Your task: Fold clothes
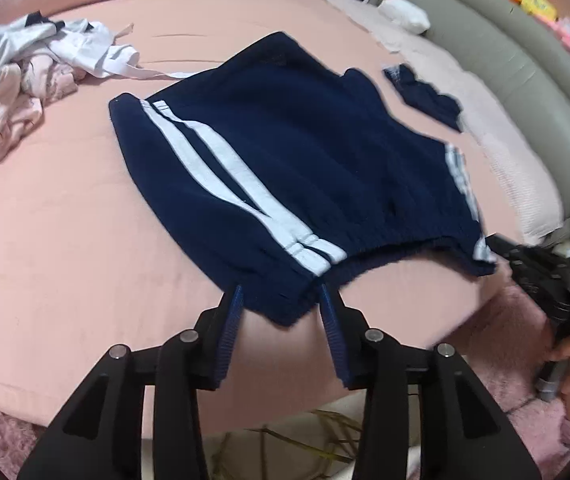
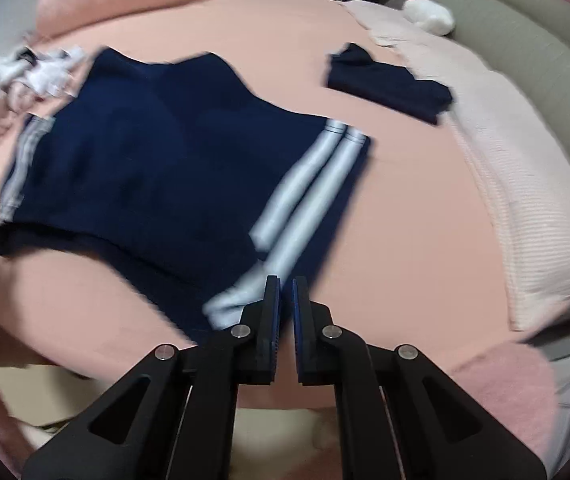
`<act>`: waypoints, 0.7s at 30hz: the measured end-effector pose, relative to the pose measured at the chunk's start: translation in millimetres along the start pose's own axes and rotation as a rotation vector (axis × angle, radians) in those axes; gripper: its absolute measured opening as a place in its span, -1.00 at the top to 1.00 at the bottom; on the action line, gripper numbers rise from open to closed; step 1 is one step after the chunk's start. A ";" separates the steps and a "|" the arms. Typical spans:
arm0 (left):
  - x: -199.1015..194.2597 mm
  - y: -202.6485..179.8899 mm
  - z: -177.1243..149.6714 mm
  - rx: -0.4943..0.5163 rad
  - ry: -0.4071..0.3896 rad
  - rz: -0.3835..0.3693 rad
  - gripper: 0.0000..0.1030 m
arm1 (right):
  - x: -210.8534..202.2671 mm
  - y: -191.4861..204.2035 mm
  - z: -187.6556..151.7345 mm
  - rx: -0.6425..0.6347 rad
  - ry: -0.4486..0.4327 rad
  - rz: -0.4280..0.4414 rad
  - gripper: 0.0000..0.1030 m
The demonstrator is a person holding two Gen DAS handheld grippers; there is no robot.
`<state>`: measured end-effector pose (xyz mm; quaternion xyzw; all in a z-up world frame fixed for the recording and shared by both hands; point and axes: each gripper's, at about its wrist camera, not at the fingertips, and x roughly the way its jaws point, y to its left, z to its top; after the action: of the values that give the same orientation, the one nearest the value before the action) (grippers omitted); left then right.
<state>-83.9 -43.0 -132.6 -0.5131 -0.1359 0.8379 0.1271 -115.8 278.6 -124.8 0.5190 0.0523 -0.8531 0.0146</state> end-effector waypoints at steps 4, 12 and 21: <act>-11.6 3.9 6.5 -0.034 -0.083 -0.028 0.19 | -7.5 -21.0 2.1 0.130 -0.012 0.163 0.91; 25.1 -6.1 17.7 0.000 0.006 0.061 0.49 | 13.0 13.3 32.2 0.060 -0.003 0.264 0.90; 21.2 14.1 10.4 -0.075 -0.003 0.005 0.44 | 19.9 9.4 2.6 -0.030 0.058 0.129 1.00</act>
<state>-103.6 -49.6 -150.5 -0.5165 -0.1664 0.8333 0.1055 -126.5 269.6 -142.0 0.5456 0.0321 -0.8340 0.0757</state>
